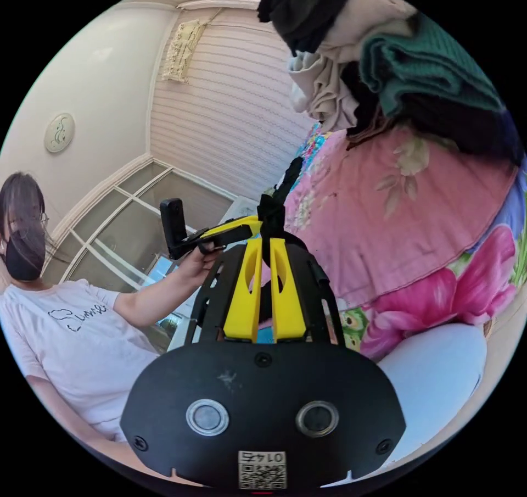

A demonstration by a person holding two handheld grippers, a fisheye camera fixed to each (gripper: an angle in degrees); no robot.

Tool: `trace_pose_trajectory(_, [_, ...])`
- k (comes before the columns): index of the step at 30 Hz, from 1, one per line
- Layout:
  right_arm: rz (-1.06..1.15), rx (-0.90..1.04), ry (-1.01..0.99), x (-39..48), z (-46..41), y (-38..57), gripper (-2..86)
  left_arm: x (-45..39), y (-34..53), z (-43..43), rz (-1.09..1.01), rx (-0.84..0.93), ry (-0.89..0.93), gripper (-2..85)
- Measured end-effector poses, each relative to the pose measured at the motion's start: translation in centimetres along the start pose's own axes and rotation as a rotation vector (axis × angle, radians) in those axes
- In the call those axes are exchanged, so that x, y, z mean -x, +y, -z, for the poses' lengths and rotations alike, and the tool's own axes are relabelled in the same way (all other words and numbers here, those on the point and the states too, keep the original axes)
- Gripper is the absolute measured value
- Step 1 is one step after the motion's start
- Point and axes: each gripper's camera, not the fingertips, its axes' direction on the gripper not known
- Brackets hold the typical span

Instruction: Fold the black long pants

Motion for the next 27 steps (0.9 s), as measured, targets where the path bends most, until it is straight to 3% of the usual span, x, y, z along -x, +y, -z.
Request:
trace_pose_trajectory(7, [0.184, 0.257, -0.175, 7.9, -13.4, 1.8, 1.3, 4.8, 12.9, 12.5, 0.216, -0.154, -0.042, -1.0])
trace_pose_trajectory(12, [0.236, 0.543, -0.28, 12.8, -28.9, 5.7, 1.2, 9.3, 25.9, 20.6, 0.449, -0.224, -0.114, -1.0])
trace_pose_trajectory(18, [0.322, 0.818, -0.282, 19.2, -47.1, 11.9, 1.2, 14.0, 40.4, 28.9, 0.667, -0.301, -0.187, -1.0])
trace_pose_trajectory(27, [0.536, 0.995, -0.192, 31.4, -72.5, 23.7, 1.8, 21.3, 60.4, 41.6, 0.947, -0.448, -0.302, -0.8])
